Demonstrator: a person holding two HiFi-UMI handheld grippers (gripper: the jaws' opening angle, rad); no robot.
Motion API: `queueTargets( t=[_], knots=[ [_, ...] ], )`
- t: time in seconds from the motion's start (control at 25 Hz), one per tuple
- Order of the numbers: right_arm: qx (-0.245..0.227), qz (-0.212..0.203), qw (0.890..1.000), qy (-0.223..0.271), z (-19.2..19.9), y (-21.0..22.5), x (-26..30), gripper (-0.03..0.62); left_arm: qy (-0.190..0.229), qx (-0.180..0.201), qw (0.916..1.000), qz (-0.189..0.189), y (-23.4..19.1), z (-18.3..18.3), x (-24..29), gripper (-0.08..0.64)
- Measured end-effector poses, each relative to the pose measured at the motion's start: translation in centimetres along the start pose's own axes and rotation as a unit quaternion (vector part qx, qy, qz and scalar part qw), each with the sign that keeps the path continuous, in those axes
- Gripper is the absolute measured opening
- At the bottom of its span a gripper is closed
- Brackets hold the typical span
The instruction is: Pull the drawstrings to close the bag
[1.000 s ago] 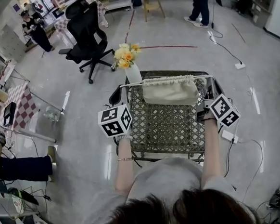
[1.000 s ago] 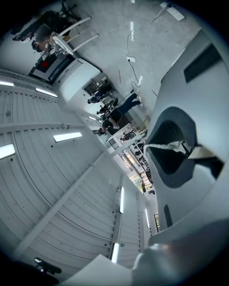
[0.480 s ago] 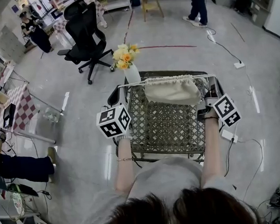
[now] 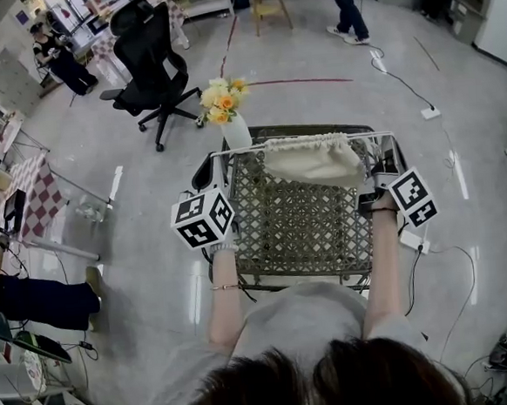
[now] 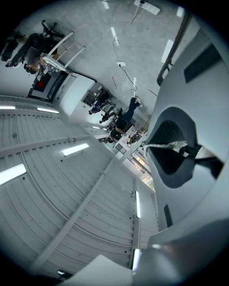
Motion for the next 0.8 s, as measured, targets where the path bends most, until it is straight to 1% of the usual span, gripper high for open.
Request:
queueTargets(
  t=[0.24,0.8],
  knots=[
    [0.012,0.004,1.0,0.007,0.1,0.2,-0.2,0.021,0.004,-0.002,1.0,-0.003,-0.5,-0.1,-0.3,0.031],
    [0.019,0.01,1.0,0.015,0.2,0.1,0.0,0.021,0.01,-0.004,0.9999,-0.006,-1.3,-0.3,-0.8,0.031]
  ],
)
Point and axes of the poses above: the fingertips, and each gripper's own axes: x forward along the fingers, y to its right, z out of its underside, the point moved 8 cm from there along -x, backward along the fingers, and after that the axes turned 9 degrees about z, right-handed, at the moved point
